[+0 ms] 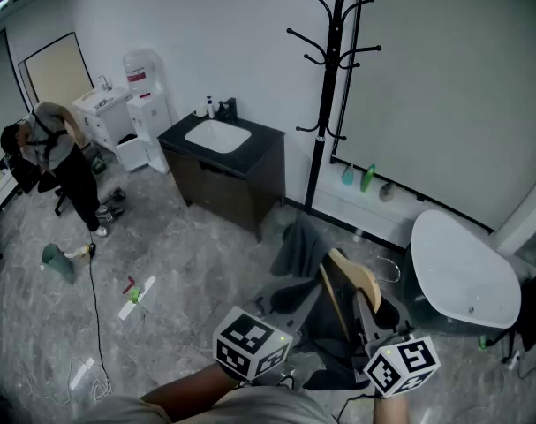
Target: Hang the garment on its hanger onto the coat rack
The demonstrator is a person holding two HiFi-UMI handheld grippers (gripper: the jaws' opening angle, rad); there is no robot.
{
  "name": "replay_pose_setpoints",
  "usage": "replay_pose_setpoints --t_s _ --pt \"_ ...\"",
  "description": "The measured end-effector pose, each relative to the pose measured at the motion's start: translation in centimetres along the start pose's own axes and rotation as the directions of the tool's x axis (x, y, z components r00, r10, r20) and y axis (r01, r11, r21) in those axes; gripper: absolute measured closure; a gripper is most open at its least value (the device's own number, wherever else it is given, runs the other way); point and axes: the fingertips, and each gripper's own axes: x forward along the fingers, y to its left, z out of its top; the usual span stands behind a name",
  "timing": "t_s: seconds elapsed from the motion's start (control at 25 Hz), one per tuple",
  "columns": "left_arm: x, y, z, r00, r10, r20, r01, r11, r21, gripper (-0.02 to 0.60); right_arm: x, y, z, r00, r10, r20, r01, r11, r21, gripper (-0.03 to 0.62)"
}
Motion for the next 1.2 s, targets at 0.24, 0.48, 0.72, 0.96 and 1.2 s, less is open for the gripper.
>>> replay_pose_setpoints --t_s 0.24,0.48,0.72,0.96,1.2 --pt "0.0 -0.5 -0.1 1.000 -0.001 0.002 0.001 1.000 -0.005 0.577 -0.5 -0.2 -0.2 1.000 -0.007 -0.012 0.007 1.000 -0.005 0.531" --pt "0.1 -1.2 -0.7 1.000 -0.007 -0.001 0.007 1.000 -0.006 0.577 -1.3 -0.8 -0.4 1.000 -0.017 -0.006 0.017 1.000 0.010 0.531" --pt "0.9 -1.7 -1.2 1.000 0.001 -0.012 -0.001 1.000 -0.008 0.577 -2.0 -2.0 -0.2 1.000 -0.022 0.000 0.022 1.000 0.017 0.531" --pt "2.3 -2.3 -1.5 1.000 0.022 -0.014 -0.022 1.000 -0.003 0.577 -2.5 -3.8 -0.1 1.000 -0.014 0.004 0.014 1.000 0.023 0.531" --pt "4.1 -2.7 -1.5 0.999 0.044 -0.015 -0.044 0.999 -0.003 0.577 -2.3 -5.8 0.4 1.000 -0.003 0.002 0.003 1.000 0.022 0.531"
